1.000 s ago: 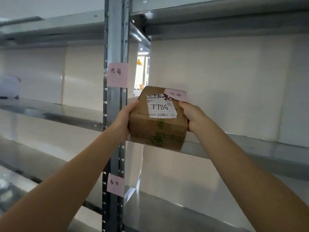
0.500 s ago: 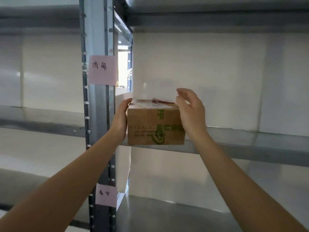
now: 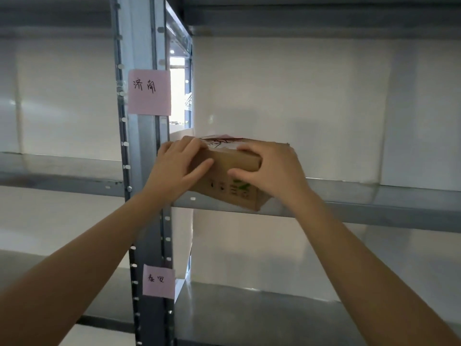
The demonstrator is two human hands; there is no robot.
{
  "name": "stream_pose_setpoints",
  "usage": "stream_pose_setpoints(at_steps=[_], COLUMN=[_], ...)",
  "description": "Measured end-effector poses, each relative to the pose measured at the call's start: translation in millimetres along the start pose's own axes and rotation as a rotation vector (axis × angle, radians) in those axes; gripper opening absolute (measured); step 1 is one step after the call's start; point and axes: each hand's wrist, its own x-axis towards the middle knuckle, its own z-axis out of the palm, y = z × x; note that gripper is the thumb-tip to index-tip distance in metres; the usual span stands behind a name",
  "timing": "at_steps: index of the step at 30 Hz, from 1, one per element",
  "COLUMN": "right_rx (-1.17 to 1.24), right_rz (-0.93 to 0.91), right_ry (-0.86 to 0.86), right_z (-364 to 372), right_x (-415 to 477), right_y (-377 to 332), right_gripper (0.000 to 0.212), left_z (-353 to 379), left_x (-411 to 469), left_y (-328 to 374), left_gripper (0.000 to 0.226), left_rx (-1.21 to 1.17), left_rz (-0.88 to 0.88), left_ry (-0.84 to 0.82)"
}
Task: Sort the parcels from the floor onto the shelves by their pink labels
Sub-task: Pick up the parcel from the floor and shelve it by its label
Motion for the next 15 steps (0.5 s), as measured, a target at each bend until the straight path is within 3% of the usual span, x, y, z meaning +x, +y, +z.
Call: stream_pose_setpoints(at_steps=[3, 6, 15], right_rx=[0.129, 0.162, 0.091], right_rz=[0.08, 0.132, 0.146], right_ry=[-0.075, -0.046, 0.067], right_z=[-7, -2, 21], right_x=[6, 15, 21], right_y=[24, 46, 71], right_gripper=[0.055, 0.053, 0.051], left_z=[0, 8, 34], left_x=[3, 10, 21], left_y=[-5, -7, 4], left_gripper=[0.063, 0.077, 0.084], left_rx=[0.179, 0.26, 0.396], left_rz=[0.077, 0.092, 0.031], left_ry=[-0.061, -0.172, -0.155])
